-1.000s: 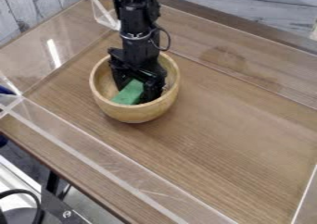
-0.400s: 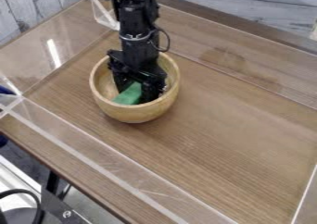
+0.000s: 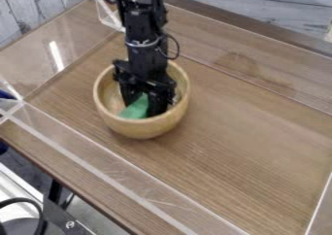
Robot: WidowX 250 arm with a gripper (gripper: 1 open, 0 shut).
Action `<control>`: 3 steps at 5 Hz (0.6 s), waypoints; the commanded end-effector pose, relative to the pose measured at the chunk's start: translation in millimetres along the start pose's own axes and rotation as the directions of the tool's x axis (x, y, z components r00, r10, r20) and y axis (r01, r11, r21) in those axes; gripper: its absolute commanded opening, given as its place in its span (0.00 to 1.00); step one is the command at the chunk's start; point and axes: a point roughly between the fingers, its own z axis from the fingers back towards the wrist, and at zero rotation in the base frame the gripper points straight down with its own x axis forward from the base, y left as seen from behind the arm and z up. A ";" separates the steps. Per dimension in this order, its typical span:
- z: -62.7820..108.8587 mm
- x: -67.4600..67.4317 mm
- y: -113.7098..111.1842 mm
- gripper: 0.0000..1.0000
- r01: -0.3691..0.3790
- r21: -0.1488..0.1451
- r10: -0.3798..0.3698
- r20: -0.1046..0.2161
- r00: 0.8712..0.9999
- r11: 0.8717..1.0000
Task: Remove the green block from inside the brown bowl and put it on the table
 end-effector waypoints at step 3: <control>6.5 42.5 -73.4 0.00 0.169 0.022 -0.170 0.039 0.985 0.985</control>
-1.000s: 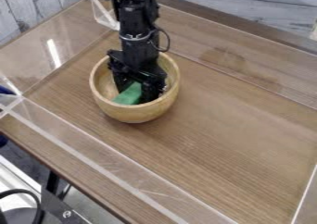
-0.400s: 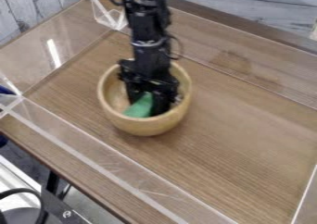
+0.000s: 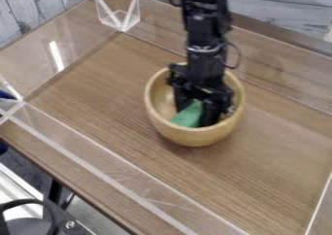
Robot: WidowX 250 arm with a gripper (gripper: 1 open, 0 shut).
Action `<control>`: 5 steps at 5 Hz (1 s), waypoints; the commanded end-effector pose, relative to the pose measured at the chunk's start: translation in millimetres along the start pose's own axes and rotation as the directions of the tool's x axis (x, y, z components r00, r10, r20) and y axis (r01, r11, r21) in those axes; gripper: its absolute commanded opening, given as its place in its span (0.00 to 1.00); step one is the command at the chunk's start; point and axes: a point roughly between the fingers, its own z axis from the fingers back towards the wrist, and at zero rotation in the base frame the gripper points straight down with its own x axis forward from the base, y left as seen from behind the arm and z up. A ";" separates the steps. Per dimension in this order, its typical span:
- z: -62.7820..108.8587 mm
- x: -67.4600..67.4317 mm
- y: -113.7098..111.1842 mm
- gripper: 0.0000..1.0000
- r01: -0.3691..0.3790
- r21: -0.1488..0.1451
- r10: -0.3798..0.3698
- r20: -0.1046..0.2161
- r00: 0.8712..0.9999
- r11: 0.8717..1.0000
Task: Remove the green block from inside the brown bowl and put it on the table
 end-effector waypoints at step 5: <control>10.5 -4.6 40.1 0.00 -0.113 0.001 0.112 0.044 0.993 0.994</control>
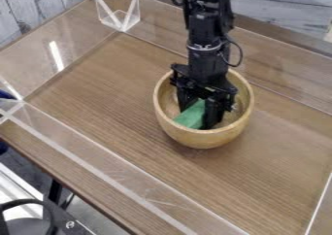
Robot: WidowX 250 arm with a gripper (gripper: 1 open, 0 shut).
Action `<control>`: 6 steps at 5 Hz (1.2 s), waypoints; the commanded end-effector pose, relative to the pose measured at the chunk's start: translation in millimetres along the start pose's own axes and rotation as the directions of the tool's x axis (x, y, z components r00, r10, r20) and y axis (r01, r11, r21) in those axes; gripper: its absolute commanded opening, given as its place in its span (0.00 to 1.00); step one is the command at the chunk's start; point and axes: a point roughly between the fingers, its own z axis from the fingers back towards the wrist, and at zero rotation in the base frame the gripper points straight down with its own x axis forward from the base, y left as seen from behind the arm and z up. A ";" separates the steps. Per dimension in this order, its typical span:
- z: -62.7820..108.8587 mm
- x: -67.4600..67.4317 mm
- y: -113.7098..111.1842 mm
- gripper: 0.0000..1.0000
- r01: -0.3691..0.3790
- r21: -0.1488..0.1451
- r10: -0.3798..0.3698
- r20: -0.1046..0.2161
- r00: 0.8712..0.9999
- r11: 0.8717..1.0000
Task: Remove the green block from inside the brown bowl and put it on the table
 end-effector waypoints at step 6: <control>12.8 -12.7 87.8 1.00 -0.177 0.024 0.176 0.037 0.984 0.984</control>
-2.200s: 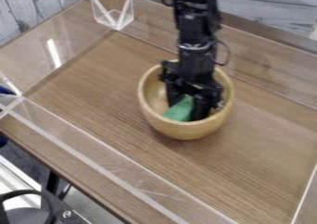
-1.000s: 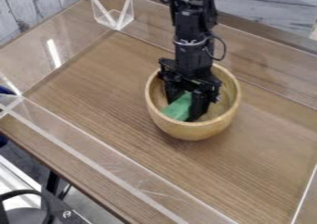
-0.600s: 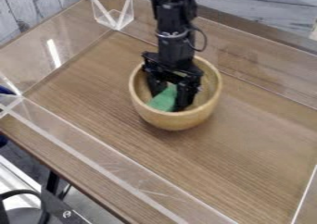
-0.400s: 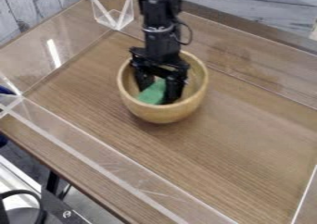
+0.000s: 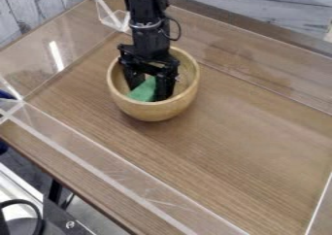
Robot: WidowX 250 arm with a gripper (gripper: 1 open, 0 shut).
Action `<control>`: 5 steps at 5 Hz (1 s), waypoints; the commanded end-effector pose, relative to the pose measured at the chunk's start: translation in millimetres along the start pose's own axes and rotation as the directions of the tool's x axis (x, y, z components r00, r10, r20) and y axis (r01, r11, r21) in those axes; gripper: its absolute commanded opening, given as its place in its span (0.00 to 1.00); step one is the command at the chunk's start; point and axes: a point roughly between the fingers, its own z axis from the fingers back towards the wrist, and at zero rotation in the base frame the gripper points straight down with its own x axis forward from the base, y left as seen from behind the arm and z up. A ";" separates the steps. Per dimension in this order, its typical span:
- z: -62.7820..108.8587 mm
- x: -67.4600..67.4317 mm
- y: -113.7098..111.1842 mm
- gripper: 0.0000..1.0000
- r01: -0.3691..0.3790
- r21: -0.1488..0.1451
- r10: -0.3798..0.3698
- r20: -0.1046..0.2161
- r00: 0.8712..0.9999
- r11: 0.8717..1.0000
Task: Remove the green block from inside the brown bowl and put it on the table
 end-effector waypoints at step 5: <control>12.7 2.4 4.4 0.00 -0.020 0.013 0.020 0.043 0.999 1.000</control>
